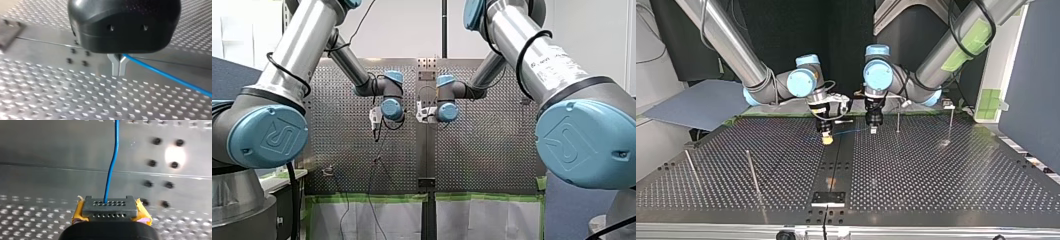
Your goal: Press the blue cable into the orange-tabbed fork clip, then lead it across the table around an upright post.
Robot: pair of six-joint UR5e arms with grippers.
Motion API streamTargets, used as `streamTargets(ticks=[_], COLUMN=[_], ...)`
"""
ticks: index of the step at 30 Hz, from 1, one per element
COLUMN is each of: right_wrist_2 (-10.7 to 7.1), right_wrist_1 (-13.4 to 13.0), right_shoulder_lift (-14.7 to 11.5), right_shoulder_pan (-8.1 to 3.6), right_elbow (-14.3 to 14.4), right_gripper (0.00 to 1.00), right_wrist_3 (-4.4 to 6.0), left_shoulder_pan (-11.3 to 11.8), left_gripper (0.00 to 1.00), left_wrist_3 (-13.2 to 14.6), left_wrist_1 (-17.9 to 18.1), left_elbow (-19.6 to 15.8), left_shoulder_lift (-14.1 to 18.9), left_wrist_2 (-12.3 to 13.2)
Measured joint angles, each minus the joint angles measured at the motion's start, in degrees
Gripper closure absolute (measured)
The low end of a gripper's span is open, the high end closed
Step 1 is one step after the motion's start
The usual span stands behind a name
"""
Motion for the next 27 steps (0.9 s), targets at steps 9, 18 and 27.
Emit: streamTargets(ticks=[9, 18, 27], right_wrist_2=[0.21, 0.16, 0.2], right_wrist_1=[0.87, 0.88, 0.7], right_shoulder_lift=[-3.48, -5.68, -9.51], right_shoulder_pan=[-0.01, -0.5, -1.13], right_elbow=[-0.01, -0.02, -0.07], right_gripper=[1.0, 1.0, 1.0], right_wrist_3=[0.16, 0.53, 0.95], left_shoulder_pan=[-0.35, -0.91, -1.04], left_gripper=[1.0, 1.0, 1.0], left_wrist_3=[0.24, 1.12, 1.56], left_wrist_1=[-1.19, -4.57, -5.11], left_elbow=[1.76, 5.17, 5.87], left_shoulder_lift=[3.97, 4.6, 4.62], left_wrist_2=[0.37, 0.36, 0.25])
